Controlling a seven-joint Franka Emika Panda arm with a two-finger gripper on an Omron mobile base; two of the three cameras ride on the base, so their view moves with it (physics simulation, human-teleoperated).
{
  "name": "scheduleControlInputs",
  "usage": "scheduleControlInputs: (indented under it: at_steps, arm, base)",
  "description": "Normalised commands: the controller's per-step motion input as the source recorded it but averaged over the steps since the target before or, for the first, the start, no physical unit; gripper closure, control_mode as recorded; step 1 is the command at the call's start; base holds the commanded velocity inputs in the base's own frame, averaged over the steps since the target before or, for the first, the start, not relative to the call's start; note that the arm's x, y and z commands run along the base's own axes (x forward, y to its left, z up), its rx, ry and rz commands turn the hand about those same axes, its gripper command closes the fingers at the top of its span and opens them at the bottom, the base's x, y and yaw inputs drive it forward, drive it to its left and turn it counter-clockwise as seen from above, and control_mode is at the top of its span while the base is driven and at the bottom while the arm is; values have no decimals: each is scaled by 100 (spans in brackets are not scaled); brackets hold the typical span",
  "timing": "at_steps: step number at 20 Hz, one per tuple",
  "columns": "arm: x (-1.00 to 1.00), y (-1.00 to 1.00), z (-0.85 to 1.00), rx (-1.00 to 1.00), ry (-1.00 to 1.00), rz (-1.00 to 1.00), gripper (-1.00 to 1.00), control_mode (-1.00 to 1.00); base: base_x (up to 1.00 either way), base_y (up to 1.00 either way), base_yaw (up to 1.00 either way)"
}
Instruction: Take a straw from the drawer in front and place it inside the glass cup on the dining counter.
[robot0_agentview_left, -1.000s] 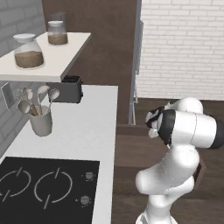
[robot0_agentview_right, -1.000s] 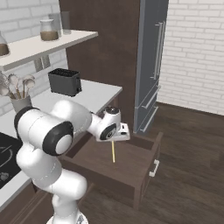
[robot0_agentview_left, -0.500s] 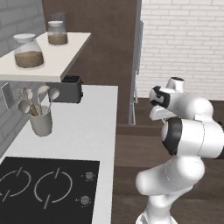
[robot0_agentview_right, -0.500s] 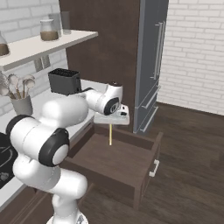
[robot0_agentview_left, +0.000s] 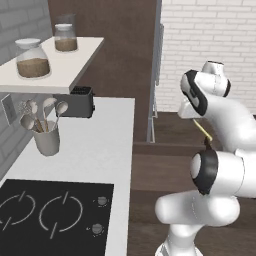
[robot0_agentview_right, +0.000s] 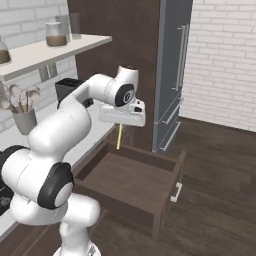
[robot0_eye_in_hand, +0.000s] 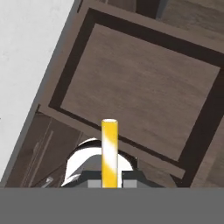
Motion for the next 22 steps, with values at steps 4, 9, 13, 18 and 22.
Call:
scheduleControlInputs:
  at_steps: [4, 9, 13, 18, 22]
  arm:
    - [-61, 41, 58, -10, -7, -5, 100, -100]
    - [-43, 53, 16, -17, -9, -8, 100, -100]
    - [-35, 24, 0, -13, -3, -9, 100, -100]
    - [0, 0, 0, 0, 0, 0, 100, 100]
    - [0, 0, 0, 0, 0, 0, 100, 100]
  base:
    - [0, 0, 0]
    - [0, 0, 0]
    - [0, 0, 0]
    - [-100, -7, -15]
    - [-86, -74, -11]
